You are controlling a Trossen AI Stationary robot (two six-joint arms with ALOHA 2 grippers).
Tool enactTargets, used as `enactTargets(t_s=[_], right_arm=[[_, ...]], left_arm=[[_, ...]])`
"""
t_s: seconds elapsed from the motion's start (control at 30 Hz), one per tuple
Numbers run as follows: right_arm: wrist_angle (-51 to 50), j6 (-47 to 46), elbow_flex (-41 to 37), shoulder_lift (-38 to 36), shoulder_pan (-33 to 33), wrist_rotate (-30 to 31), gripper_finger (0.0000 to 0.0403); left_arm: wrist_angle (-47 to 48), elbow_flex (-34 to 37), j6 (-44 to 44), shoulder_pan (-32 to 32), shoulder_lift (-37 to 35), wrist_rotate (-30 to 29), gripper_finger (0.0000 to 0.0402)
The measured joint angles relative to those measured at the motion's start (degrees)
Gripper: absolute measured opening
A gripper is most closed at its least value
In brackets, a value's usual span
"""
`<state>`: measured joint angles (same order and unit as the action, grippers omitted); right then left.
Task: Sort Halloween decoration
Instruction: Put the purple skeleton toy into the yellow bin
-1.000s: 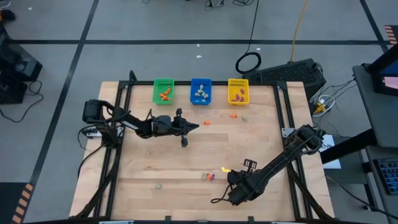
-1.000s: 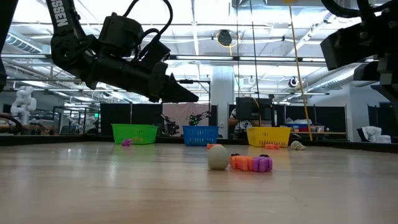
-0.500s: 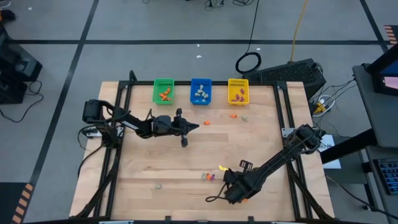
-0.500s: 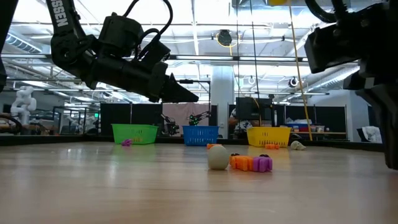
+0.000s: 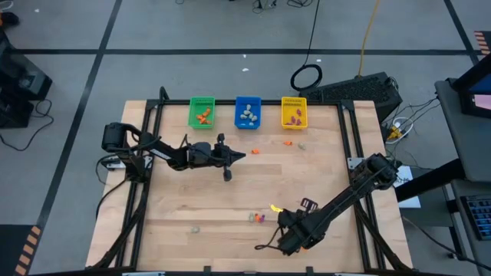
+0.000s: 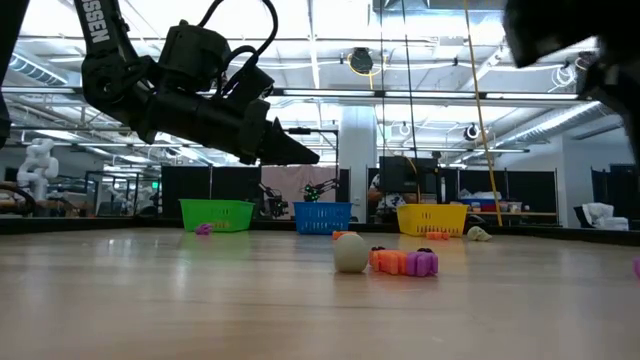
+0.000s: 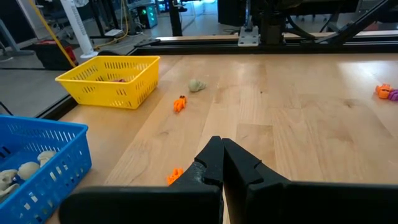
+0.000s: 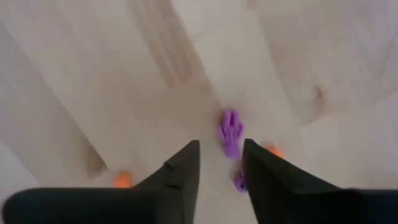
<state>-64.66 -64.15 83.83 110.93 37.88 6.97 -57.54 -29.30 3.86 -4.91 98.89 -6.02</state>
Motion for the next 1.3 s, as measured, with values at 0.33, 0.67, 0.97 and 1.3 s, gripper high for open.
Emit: enactTargets(t_s=[0.33,0.67,0.97,1.3], right_arm=[[5.09,7.26,-7.00,0.00,-0.11,-2.83,0.0129],[10.45,9.28,-11.21,-0.35,-0.39,-2.76,0.0081],[13.42,11.65,-11.96,-0.37,-0.80,-4.46,0.0015],[13.01,12.32,-10.21,-3.90,-1.45,-0.87,0.0003]], left_arm=[[0.02,0.00,0.00,0.00,0.00,0.00,0.0000],[0.02,0.00,0.00,-0.01,0.00,0.00,0.0000],[0.04,0.00,0.00,-0.01,0.00,0.00,0.0000],[-0.05,0.00,0.00,-0.02,0.00,0.00,0.0000]])
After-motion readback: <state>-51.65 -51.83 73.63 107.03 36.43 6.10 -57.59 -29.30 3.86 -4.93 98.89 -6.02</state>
